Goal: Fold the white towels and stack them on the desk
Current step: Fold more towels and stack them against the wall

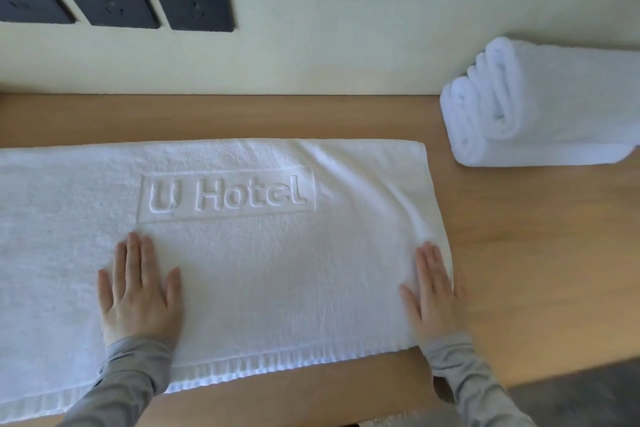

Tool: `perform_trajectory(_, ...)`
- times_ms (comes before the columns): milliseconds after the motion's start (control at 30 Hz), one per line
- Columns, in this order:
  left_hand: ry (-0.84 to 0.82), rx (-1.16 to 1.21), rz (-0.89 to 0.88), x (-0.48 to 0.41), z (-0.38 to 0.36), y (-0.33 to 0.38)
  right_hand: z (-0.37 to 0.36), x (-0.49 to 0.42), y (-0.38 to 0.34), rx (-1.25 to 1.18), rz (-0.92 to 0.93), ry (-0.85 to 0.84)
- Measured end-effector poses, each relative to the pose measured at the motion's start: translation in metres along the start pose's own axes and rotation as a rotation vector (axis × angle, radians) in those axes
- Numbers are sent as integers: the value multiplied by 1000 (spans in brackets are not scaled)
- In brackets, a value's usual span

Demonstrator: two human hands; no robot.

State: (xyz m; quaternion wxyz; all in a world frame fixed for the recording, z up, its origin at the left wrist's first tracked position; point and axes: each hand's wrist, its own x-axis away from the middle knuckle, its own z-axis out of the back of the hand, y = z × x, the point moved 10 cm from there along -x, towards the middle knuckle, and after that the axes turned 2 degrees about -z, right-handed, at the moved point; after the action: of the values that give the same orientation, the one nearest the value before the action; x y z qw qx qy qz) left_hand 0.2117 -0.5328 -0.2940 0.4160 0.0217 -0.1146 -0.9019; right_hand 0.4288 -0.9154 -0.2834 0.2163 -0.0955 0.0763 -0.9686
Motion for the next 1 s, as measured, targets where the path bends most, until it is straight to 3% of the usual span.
perform_trajectory(133, 11, 24, -9, 0, -5, -1, 3, 27, 93, -686, -607, 111)
perform_trajectory(233, 29, 35, -8, -2, -5, 0, -4, 29, 102, -1005, -730, 130)
perform_trajectory(433, 87, 42, -8, 3, -1, 5, -13, 11, 88, -976, -692, -210)
perform_trajectory(633, 146, 115, -21, 37, 2, 49, 2, 1, 79, -1084, -579, -215)
perform_trajectory(800, 67, 131, -2, 62, -17, 98, -5, 0, 74, -1282, -575, -307)
perform_trajectory(1000, 42, 72, 43, 65, -18, 105, 8, -16, 53, -1236, -371, -353)
